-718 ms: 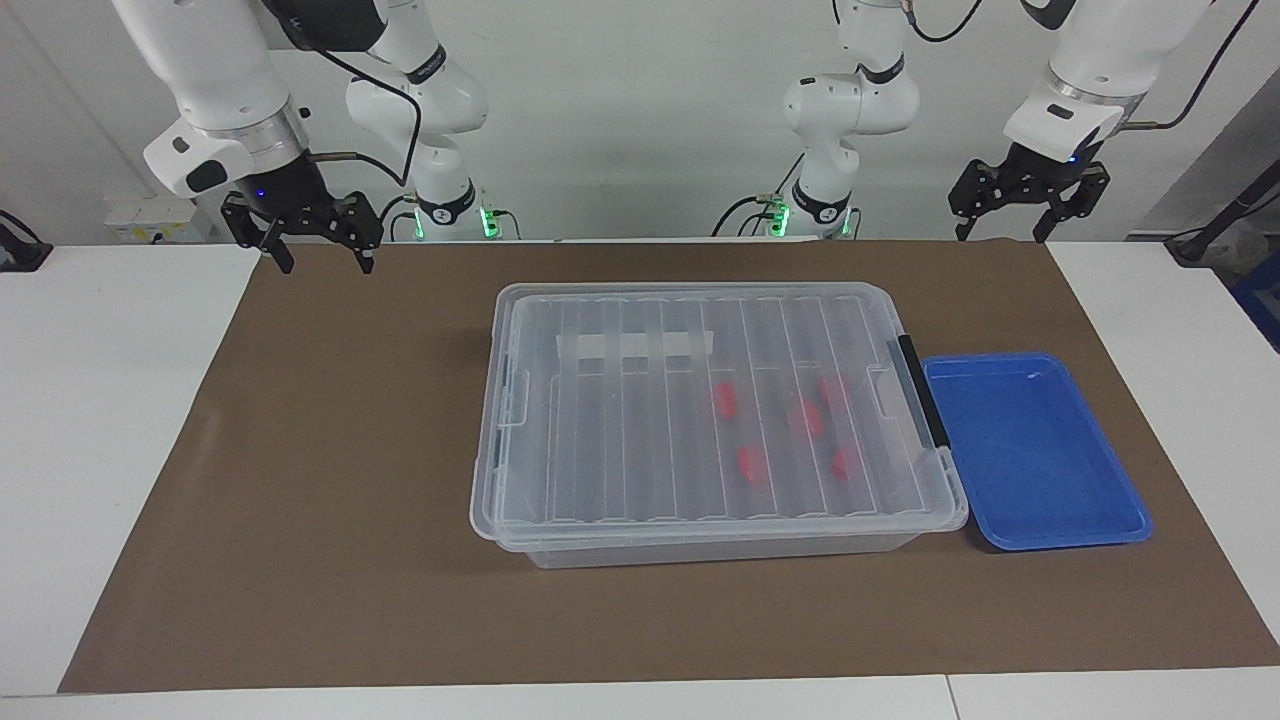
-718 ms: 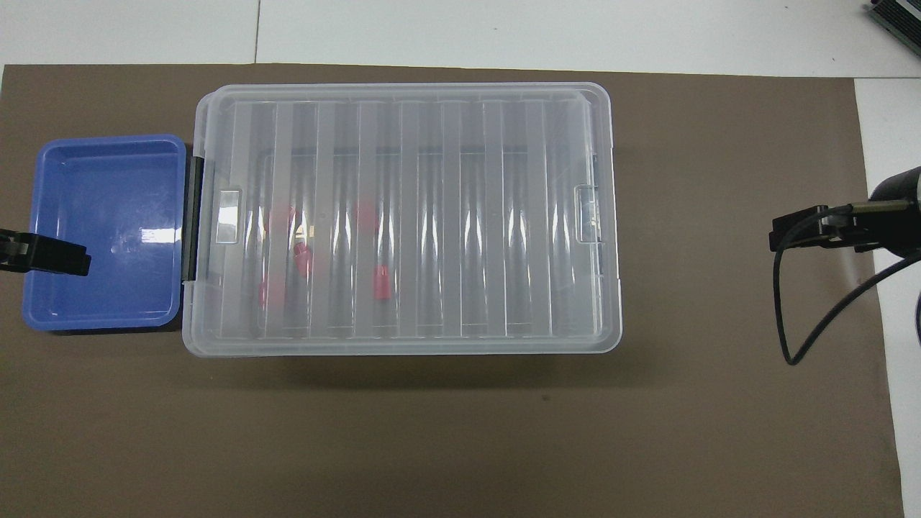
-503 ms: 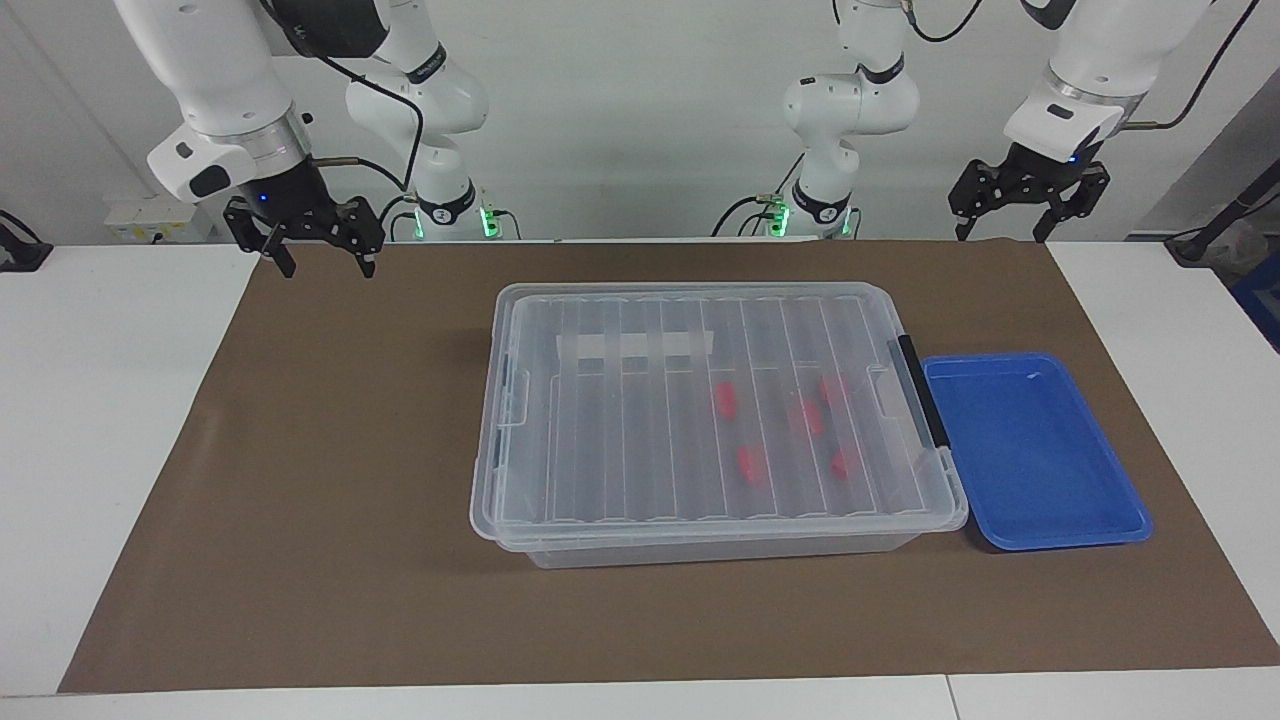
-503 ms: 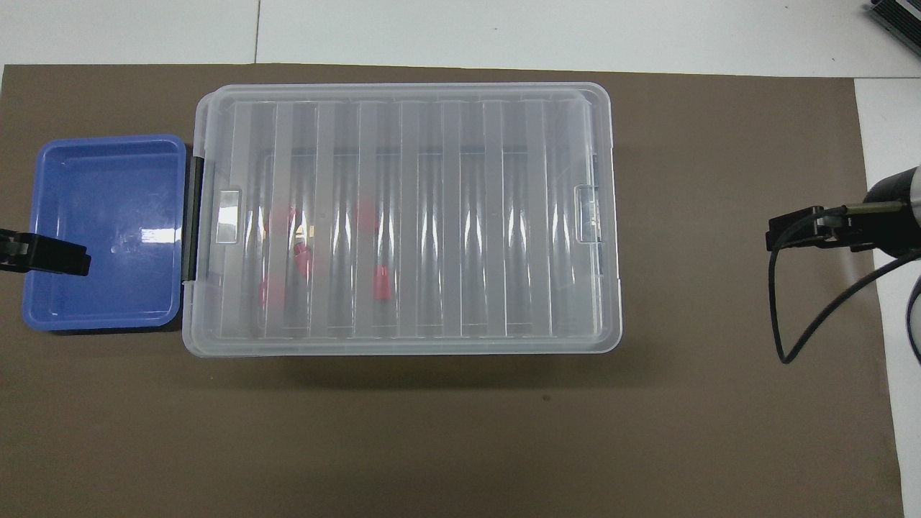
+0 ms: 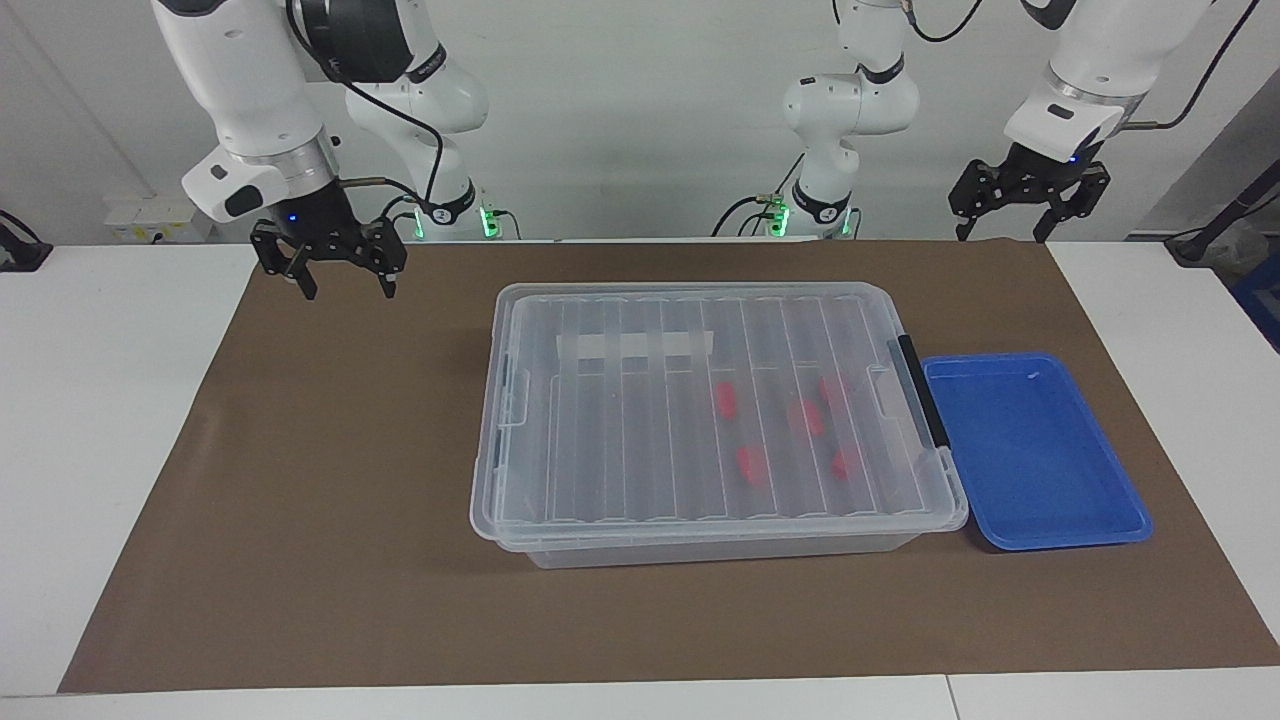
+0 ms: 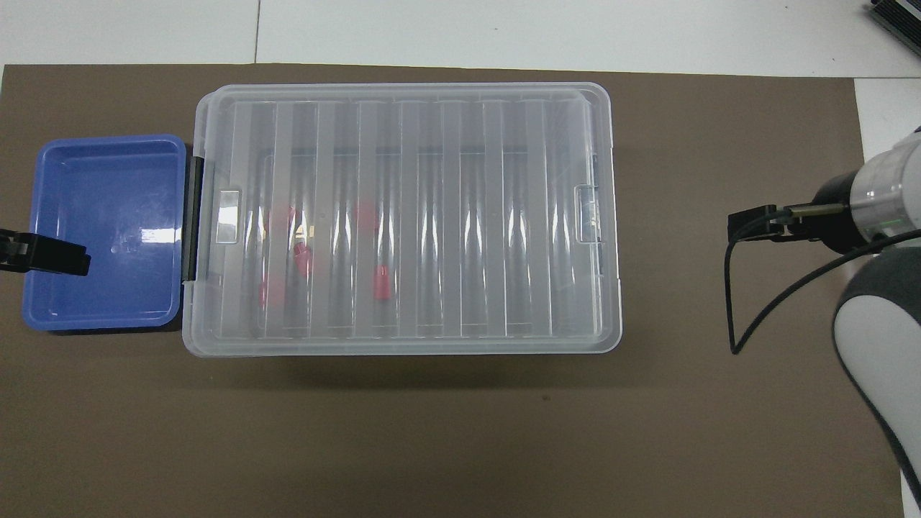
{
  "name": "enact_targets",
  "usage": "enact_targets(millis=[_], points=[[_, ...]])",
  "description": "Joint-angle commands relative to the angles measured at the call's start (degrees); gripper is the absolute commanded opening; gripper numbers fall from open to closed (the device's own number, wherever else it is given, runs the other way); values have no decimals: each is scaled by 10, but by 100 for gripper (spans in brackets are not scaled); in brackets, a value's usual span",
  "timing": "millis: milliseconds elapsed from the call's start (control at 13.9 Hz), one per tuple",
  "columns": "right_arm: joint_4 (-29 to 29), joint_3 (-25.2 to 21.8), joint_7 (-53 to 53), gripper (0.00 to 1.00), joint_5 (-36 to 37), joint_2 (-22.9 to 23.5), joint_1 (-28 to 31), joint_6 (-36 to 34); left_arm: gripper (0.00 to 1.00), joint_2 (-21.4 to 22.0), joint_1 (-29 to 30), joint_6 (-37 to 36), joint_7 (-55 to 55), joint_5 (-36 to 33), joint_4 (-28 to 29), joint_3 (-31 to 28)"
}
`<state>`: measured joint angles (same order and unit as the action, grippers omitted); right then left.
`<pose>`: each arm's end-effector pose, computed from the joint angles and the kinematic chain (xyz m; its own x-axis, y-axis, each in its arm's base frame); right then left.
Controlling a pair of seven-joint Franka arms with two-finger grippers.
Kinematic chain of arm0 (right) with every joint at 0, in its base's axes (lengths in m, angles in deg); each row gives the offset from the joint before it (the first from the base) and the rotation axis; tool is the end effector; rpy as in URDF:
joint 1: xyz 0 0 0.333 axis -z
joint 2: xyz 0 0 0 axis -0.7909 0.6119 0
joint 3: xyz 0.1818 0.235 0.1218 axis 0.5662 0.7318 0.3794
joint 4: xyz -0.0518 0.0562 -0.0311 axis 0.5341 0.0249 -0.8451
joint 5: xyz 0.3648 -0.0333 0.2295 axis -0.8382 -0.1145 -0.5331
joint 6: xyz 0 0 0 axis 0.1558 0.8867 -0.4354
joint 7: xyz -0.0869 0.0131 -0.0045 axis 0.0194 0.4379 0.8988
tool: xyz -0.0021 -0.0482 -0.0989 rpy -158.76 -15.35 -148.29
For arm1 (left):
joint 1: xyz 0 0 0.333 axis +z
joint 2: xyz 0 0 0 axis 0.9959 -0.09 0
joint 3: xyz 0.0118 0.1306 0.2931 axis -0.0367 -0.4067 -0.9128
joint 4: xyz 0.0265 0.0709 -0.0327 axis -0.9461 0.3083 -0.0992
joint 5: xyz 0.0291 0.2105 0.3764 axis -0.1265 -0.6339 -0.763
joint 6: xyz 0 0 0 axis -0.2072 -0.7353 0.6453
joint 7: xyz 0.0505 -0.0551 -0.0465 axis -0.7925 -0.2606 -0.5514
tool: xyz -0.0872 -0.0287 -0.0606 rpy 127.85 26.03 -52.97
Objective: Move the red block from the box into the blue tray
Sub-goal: 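Move the right gripper to the edge of the clear lid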
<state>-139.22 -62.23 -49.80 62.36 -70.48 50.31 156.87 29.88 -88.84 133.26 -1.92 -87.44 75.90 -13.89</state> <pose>0.5900 0.0587 0.5919 0.9975 -0.0030 0.0702 -0.0034 -1.0000 0.0064 0.5553 -0.0349 0.6583 0.9858 -0.1680 -0.0052 -0.1680 -0.9845 -0.0501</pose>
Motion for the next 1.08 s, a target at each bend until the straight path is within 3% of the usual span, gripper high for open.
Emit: enact_targets(millis=[0,287,718,1005], points=[[-30,4,-24,100,-1,-8,-15,38,100,6,0,-12,0,6,0,-1],[-36,4,-104,100,0,28,-55,89,100,6,0,-12,0,6,0,-1],[-37,4,-132,100,4,80,-82,136,100,7,0,-7,0,6,0,-1],[-71,4,-133,100,22,86,-91,162,100,6,0,-5,0,6,0,-1]])
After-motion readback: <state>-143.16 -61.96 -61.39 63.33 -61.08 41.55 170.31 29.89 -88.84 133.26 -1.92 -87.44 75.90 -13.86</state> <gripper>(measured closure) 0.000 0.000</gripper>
